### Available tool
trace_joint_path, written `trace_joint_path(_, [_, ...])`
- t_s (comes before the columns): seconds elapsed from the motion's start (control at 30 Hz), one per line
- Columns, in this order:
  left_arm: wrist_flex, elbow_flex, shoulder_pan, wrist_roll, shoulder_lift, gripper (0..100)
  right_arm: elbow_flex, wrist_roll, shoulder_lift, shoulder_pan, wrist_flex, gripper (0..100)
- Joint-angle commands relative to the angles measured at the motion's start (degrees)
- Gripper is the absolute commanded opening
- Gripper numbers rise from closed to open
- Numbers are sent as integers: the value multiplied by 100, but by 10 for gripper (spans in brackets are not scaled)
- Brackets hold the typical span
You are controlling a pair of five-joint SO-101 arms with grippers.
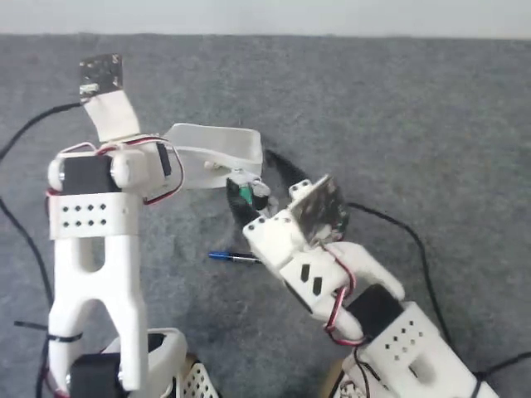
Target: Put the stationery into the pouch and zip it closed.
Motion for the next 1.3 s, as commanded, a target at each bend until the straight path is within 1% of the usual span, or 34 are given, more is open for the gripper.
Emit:
trace_joint_path(0.0, [-202, -145, -132, -26, -308, 11, -782, -281, -66, 303, 743, 221])
trace_joint_path(0.07, [-202, -163, -220, -9, -308, 11, -888, -325, -57, 426, 910, 221])
trace_joint_path(0.17, [-246, -171, -484, 211, -316, 11, -932, -316, -48, 567, 1024, 220])
trace_joint_path(0.37, [-325, -207, -967, 431, -316, 11, -905, -308, -40, 576, 1059, 220])
trace_joint_path(0.53, [-316, -295, -1363, 510, -316, 11, -1108, -334, 418, 576, 1525, 220])
trace_joint_path(0.63, [-308, -338, -1521, 510, -316, 11, -1301, -343, 971, 567, 1684, 220])
trace_joint_path(0.9, [-299, -347, -1556, 510, -316, 11, -2110, -369, 2826, 549, 2255, 220])
trace_joint_path(1.07, [-299, -347, -1547, 510, -316, 11, -2884, -923, 4101, 567, 2791, 220])
trace_joint_path(1.27, [-316, -338, -1538, 510, -316, 11, -3657, -1292, 5516, 558, 3169, 220])
